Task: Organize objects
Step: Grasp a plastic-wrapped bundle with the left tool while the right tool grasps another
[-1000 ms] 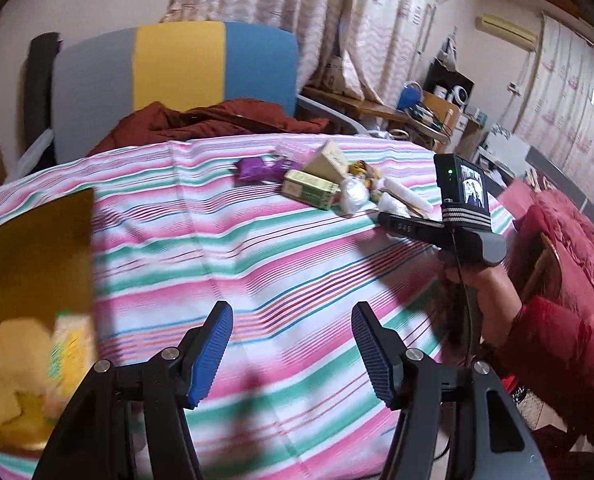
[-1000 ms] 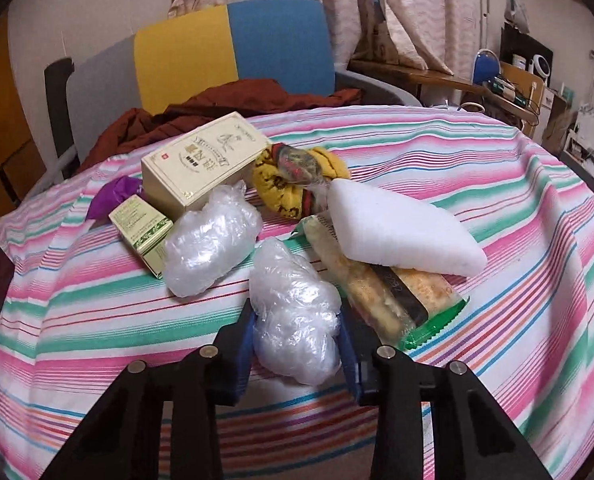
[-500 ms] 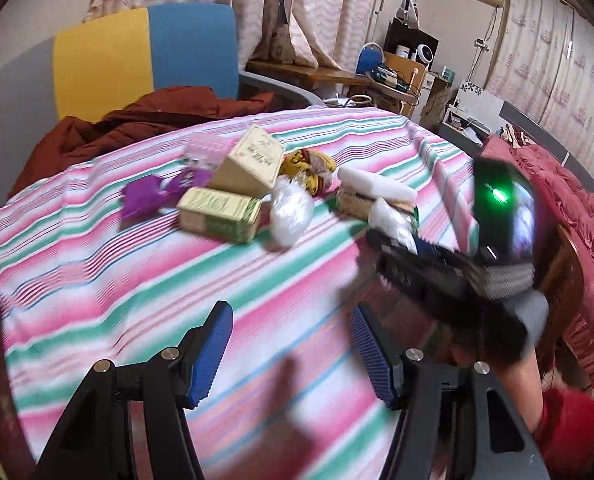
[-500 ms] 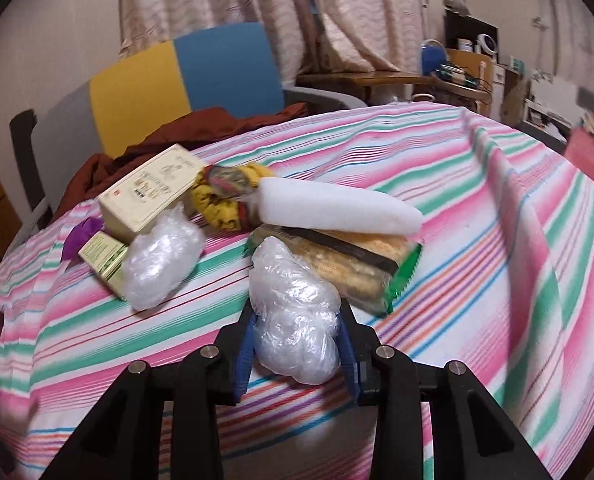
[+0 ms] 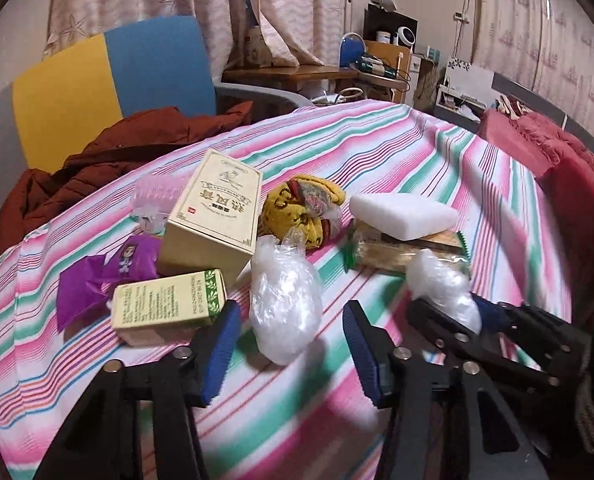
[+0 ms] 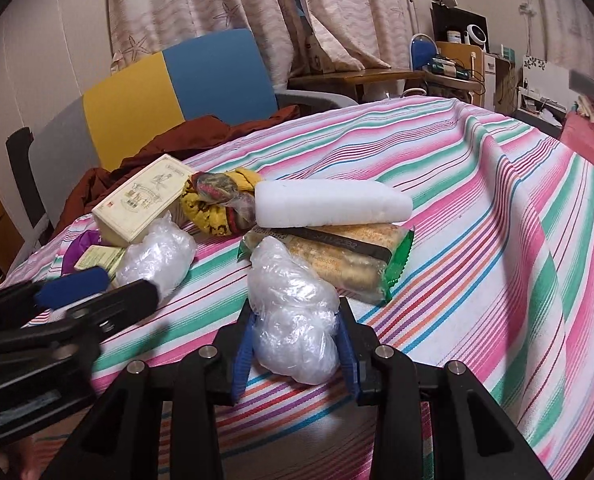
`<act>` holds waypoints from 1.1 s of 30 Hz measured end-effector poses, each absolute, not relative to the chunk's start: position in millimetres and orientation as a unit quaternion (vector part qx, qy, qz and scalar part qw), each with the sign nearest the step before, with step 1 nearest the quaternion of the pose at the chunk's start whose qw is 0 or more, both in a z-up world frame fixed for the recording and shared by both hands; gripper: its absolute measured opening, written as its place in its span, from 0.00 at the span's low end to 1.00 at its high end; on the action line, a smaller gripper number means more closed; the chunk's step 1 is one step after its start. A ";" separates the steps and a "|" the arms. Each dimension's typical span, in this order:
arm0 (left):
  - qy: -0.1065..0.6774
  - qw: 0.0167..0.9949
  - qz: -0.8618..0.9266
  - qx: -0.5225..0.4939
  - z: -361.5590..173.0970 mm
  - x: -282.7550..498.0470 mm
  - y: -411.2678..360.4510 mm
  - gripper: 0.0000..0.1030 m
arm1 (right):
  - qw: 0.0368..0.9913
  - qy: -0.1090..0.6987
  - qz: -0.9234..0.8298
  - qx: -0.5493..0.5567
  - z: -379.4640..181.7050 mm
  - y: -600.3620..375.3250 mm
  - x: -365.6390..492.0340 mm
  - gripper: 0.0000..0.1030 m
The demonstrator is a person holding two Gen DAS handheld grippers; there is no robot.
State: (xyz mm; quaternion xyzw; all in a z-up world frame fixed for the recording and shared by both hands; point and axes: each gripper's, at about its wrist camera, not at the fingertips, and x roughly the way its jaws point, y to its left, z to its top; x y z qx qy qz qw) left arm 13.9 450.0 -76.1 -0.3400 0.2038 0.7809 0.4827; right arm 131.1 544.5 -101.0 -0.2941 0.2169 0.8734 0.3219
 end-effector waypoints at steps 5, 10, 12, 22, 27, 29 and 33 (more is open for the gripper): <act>0.192 0.482 0.770 -0.370 -84.6 1.7 452.8 0.34 | 0.321 0.218 0.874 -0.294 -101.1 544.4 131.9 0.36; 0.175 0.478 0.777 -0.371 -87.4 0.3 439.9 0.30 | 0.322 0.217 0.874 -0.293 -101.0 544.4 131.8 0.36; 0.177 0.476 0.781 -0.364 -87.2 2.9 435.1 0.30 | 0.322 0.217 0.873 -0.294 -101.0 544.3 131.7 0.36; 0.171 0.471 0.795 -0.343 -89.3 31.7 379.6 0.30 | 0.326 0.211 0.873 -0.296 -100.6 544.0 132.3 0.36; 0.150 0.462 0.802 -0.349 -88.8 35.5 358.7 0.30 | 0.327 0.205 0.873 -0.297 -99.2 542.6 131.7 0.36; 0.146 0.458 0.805 -0.348 -89.4 37.6 352.5 0.30 | 0.324 0.202 0.876 -0.296 -98.2 541.5 131.7 0.37; 0.141 0.455 0.809 -0.344 -88.3 43.1 343.1 0.30 | 0.313 0.192 0.881 -0.299 -96.7 533.0 132.1 0.37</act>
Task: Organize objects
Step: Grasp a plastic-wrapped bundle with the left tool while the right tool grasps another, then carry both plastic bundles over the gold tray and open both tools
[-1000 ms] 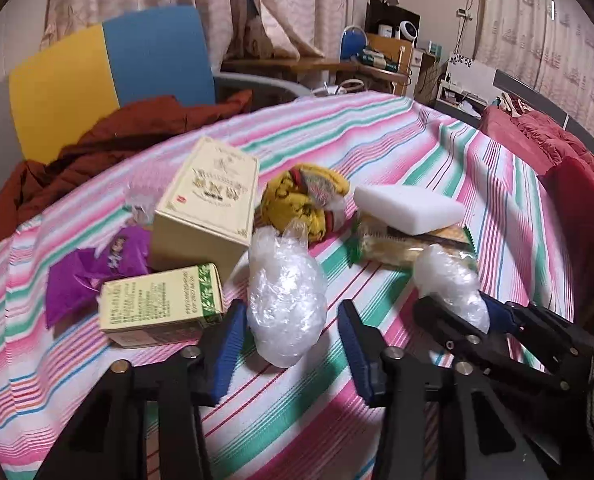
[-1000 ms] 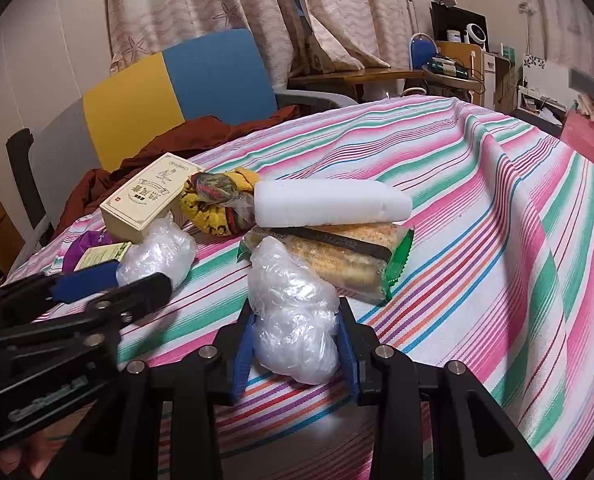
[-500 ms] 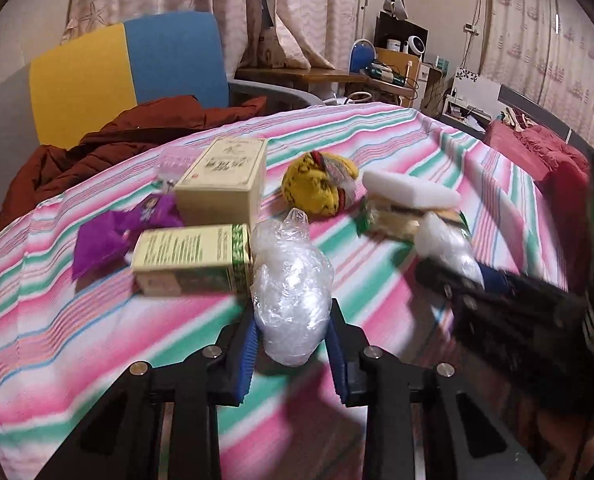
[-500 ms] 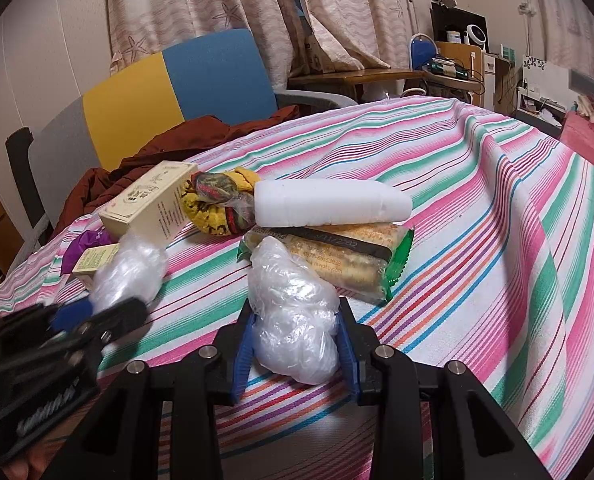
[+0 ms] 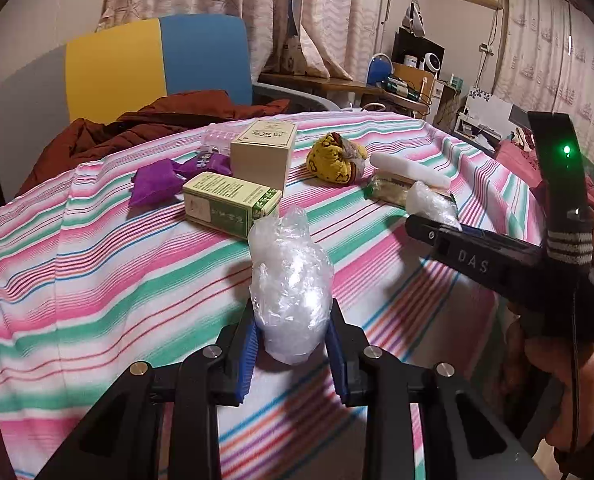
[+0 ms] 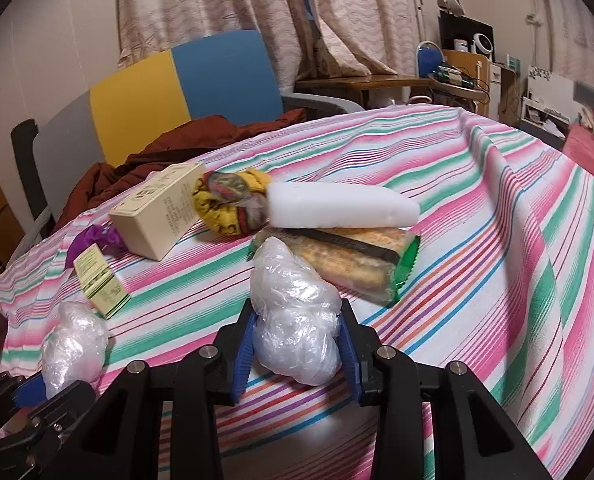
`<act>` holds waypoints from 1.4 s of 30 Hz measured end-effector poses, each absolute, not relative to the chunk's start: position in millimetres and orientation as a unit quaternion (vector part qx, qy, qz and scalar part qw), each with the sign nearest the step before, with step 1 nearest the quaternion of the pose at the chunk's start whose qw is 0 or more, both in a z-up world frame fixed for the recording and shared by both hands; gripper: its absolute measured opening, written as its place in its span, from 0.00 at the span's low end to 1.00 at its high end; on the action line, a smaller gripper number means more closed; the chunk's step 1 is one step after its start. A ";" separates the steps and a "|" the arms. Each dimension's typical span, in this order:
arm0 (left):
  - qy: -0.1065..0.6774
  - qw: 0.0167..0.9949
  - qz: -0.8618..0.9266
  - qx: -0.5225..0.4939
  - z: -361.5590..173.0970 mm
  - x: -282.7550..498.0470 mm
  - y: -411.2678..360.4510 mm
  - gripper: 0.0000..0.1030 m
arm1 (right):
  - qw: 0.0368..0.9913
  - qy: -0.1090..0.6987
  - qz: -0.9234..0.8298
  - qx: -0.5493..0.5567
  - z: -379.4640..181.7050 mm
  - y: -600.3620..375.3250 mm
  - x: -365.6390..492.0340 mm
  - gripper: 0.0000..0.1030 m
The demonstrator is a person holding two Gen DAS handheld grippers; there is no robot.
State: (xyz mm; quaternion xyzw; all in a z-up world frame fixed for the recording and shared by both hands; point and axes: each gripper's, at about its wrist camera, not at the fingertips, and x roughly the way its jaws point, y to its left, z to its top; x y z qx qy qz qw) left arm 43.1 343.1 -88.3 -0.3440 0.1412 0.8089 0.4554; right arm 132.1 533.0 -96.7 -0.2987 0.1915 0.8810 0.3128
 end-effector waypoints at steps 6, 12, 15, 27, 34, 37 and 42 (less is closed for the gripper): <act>0.108 0.450 0.809 -0.361 -91.0 39.1 324.8 0.29 | 0.283 0.155 0.895 -0.309 -98.3 499.5 130.7 0.37; 0.112 0.455 0.817 -0.335 -93.6 64.1 294.4 0.29 | 0.251 0.166 0.899 -0.317 -95.8 474.0 127.0 0.37; 0.103 0.451 0.818 -0.342 -91.4 67.2 278.9 0.29 | 0.230 0.175 0.901 -0.324 -93.9 460.8 122.4 0.37; 0.061 0.445 0.832 -0.327 -66.4 89.2 206.3 0.29 | 0.138 0.180 0.908 -0.351 -87.1 390.6 100.2 0.37; 0.028 0.427 0.843 -0.325 -51.8 90.6 164.9 0.29 | 0.089 0.182 0.913 -0.354 -77.5 348.9 93.4 0.37; 0.020 0.416 0.851 -0.320 -44.4 87.7 145.1 0.29 | 0.069 0.182 0.915 -0.354 -71.8 331.6 89.9 0.37; -0.002 0.393 0.865 -0.311 -32.6 76.1 112.7 0.29 | 0.034 0.161 0.926 -0.339 -53.2 297.7 81.3 0.37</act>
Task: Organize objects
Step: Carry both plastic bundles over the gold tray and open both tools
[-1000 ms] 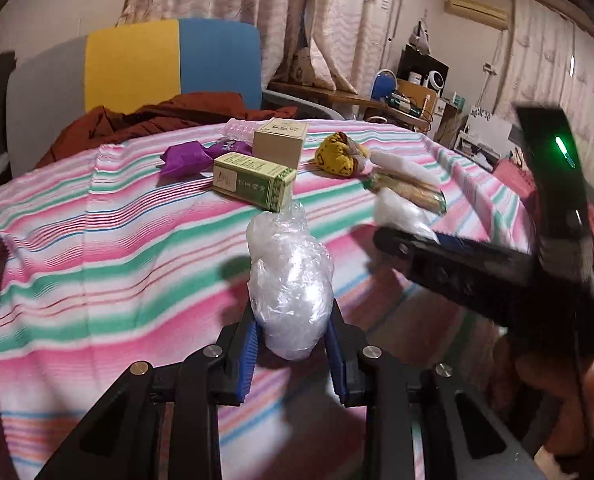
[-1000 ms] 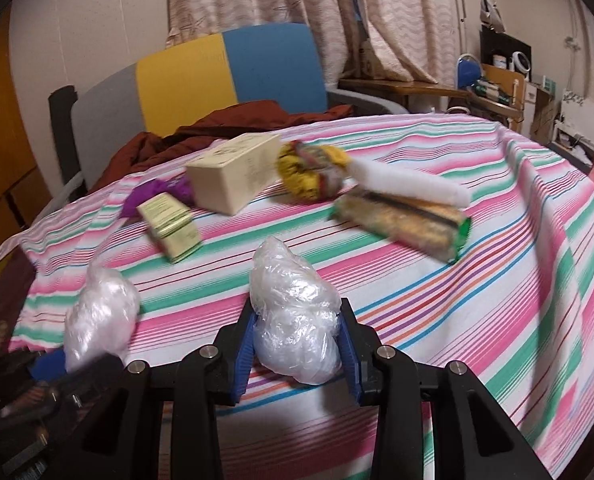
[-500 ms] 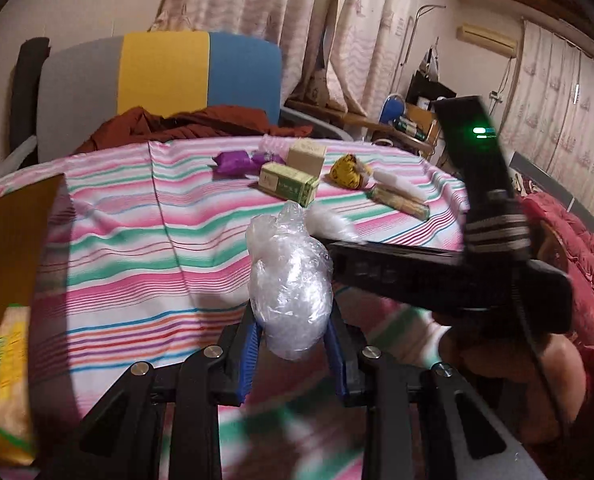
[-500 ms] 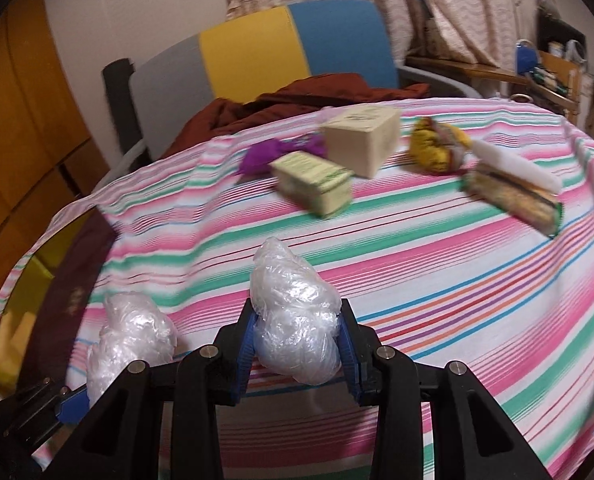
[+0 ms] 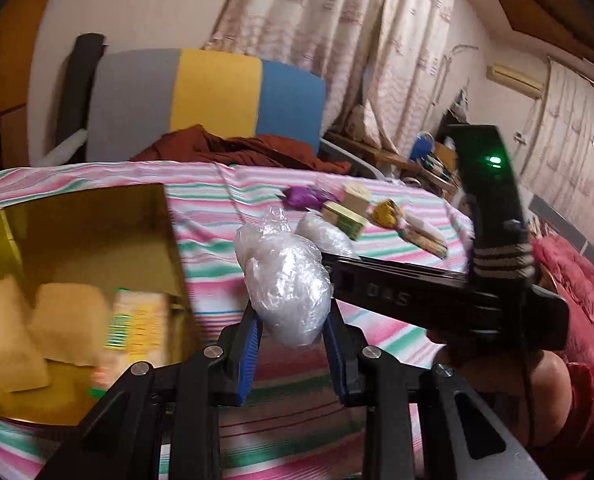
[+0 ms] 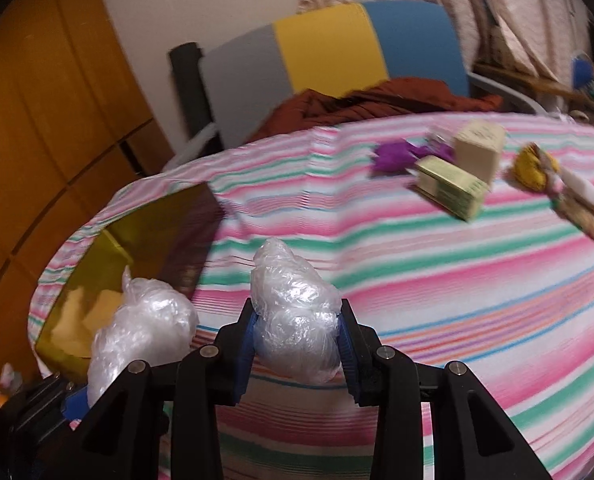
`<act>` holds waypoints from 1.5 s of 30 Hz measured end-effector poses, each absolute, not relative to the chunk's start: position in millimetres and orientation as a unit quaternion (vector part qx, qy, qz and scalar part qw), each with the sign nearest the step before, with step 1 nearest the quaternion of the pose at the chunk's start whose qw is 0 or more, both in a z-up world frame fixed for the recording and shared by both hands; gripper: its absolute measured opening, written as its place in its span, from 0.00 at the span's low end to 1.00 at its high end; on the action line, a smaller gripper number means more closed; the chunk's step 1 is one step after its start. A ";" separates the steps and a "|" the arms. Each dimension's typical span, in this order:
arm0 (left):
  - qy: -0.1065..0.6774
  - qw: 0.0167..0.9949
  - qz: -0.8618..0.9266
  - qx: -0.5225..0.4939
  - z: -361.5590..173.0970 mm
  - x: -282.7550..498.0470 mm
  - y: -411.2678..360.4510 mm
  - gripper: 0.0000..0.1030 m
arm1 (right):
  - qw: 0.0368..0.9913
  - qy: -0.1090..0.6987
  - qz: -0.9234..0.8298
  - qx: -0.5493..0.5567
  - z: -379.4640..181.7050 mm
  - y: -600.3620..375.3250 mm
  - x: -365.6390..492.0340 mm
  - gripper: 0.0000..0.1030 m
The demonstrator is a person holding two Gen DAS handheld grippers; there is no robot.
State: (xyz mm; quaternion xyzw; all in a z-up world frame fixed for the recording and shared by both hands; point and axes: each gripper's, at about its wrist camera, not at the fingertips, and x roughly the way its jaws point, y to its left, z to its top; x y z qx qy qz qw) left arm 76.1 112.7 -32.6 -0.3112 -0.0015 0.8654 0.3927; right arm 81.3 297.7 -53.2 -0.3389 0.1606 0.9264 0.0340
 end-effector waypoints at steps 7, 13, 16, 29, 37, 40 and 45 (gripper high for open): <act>-0.031 0.342 0.887 -0.308 -26.2 45.0 70.8 0.29 | -0.008 0.132 0.934 -0.333 -34.0 252.6 64.7 0.37; -0.056 0.287 0.902 -0.317 -18.0 4.3 31.0 0.29 | -0.041 0.109 0.935 -0.334 -25.8 216.3 38.8 0.37; -0.080 0.255 0.903 -0.336 -21.1 -19.8 4.2 0.29 | -0.054 0.093 0.934 -0.341 -25.5 195.9 21.0 0.37; -0.129 0.185 0.899 -0.375 -46.6 -62.4 -60.3 0.29 | -0.045 0.105 0.923 -0.368 -42.2 174.0 -24.3 0.70; -0.124 0.186 0.900 -0.374 -49.1 -61.0 -63.4 0.31 | -0.037 0.128 0.928 -0.348 -36.9 181.1 6.2 0.78; -0.118 0.169 0.907 -0.368 -44.5 -60.6 -64.5 0.55 | -0.038 0.139 0.926 -0.349 -36.7 185.0 12.8 0.79; -0.138 0.149 0.909 -0.364 -40.8 -59.3 -72.2 0.59 | -0.034 0.146 0.927 -0.344 -35.1 189.2 21.2 0.79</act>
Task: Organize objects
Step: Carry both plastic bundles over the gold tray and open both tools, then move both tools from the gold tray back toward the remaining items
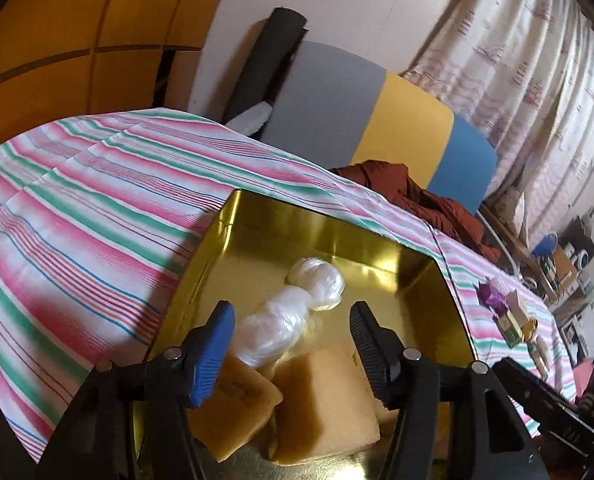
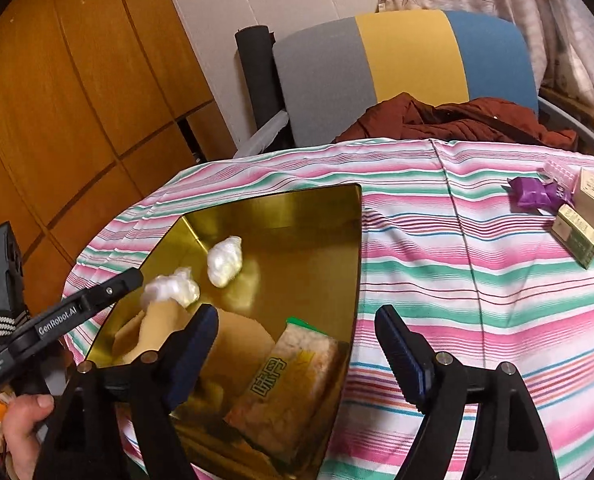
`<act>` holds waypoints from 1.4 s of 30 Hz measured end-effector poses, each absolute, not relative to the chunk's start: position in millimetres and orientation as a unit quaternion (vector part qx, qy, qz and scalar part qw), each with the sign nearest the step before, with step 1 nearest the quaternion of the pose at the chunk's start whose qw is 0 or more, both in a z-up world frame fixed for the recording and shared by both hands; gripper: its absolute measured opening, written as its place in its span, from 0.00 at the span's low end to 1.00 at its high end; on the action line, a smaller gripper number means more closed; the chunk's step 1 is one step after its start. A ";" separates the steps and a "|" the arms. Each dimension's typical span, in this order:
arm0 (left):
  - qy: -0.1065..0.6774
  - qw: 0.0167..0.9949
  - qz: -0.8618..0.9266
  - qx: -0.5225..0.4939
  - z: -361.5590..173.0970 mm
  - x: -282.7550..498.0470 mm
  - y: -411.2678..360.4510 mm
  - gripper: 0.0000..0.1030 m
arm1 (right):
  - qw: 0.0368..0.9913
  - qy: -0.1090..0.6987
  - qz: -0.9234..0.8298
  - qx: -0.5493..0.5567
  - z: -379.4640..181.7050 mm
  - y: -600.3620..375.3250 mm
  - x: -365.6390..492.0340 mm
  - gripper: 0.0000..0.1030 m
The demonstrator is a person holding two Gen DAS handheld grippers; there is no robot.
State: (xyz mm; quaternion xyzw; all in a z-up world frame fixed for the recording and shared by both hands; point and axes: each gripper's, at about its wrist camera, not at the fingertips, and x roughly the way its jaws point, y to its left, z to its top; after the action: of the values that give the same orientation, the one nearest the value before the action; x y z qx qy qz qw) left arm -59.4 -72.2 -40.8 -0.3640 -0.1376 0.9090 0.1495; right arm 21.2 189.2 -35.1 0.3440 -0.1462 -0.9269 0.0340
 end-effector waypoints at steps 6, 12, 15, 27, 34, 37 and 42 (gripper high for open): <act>-0.138 0.137 0.921 -0.338 -28.4 -50.3 -70.8 0.59 | 0.029 -0.153 -0.928 0.338 -31.9 196.5 29.1 0.80; -0.104 0.163 0.925 -0.326 -16.4 -38.3 -43.6 0.59 | 0.015 -0.160 -0.929 0.333 -30.2 208.8 35.3 0.80; -0.085 0.186 0.923 -0.326 -14.5 -30.8 -24.7 0.59 | 0.005 -0.164 -0.929 0.331 -29.2 217.3 37.8 0.80; -0.042 0.295 0.896 -0.329 -10.1 5.0 36.8 0.59 | -0.040 -0.171 -0.928 0.329 -32.1 260.8 51.2 0.82; -0.026 0.337 0.877 -0.341 -12.3 25.0 66.8 0.59 | -0.071 -0.157 -0.924 0.342 -42.8 295.3 64.0 0.82; -0.014 0.355 0.869 -0.344 -15.3 35.8 80.7 0.59 | -0.092 -0.155 -0.921 0.347 -49.2 317.7 72.4 0.82; 0.001 0.381 0.852 -0.358 -22.3 51.9 105.4 0.59 | -0.137 -0.165 -0.909 0.357 -60.6 366.5 89.1 0.82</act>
State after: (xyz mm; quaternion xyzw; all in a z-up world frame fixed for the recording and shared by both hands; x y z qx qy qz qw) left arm 51.9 105.4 -22.3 -0.3577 0.0007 0.8524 0.3815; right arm 89.1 366.5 -60.6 0.3568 -0.1650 -0.9093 -0.1370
